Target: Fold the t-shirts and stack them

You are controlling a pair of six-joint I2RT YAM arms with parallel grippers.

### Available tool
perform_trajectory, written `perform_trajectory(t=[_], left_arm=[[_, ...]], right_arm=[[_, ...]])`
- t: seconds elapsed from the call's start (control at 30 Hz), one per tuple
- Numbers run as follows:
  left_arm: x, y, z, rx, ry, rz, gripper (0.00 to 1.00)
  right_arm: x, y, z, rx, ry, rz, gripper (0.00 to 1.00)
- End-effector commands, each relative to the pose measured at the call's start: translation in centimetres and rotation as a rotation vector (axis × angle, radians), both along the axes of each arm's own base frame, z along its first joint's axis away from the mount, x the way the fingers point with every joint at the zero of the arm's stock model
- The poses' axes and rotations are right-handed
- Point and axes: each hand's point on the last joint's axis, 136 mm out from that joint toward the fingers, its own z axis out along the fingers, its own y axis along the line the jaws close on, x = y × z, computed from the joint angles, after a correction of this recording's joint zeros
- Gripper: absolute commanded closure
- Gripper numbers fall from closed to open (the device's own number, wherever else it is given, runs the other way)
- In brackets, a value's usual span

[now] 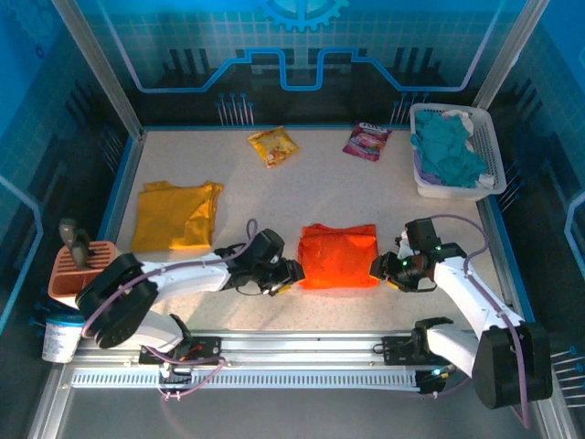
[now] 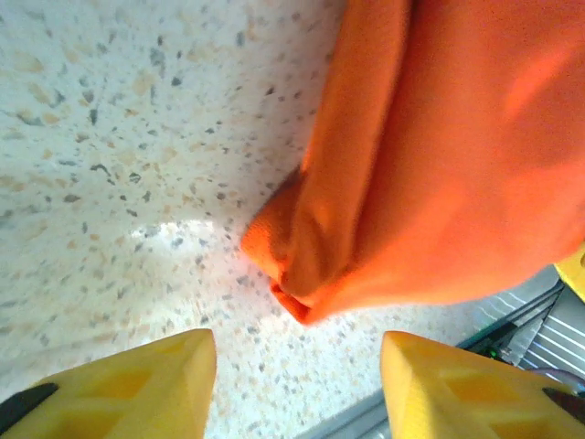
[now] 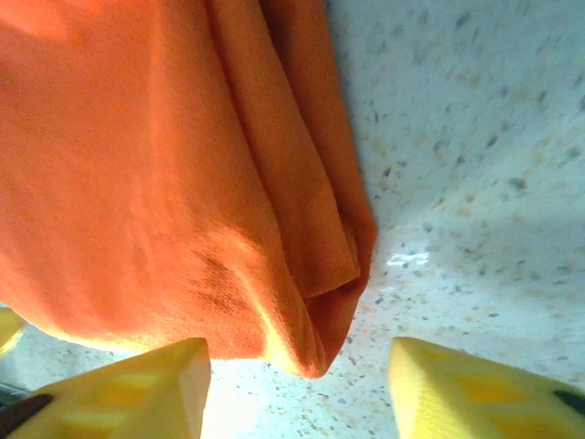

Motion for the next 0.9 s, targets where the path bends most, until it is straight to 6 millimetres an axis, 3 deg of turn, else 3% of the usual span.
perform_trajectory(t=[0.0,0.2,0.37,0.63,0.87], left_arm=[[2.4,1.4,4.4,0.033,-0.135,-0.063,0.47],[8.3,1.9,8.1,0.001,-0.363,-0.206,0.54],[11.0,0.9,7.6,0.098,-0.473,-0.368,0.56],[12.1,-0.8,4.5,0.113,-0.491,-0.466,0.54],[11.6,-2.2,2.5,0.126,-0.472,-0.507,0.53]], right_arm=[[2.7,-1.3,3.1,-0.104,-0.128,0.013,0.36],[8.6,-0.5,5.2,-0.101,-0.316,0.086,0.36],[11.6,0.0,4.6,-0.104,-0.360,0.125,0.45],[13.2,0.5,2.8,-0.099,-0.377,0.152,0.52],[13.2,0.9,1.3,-0.078,-0.336,0.156,0.53]])
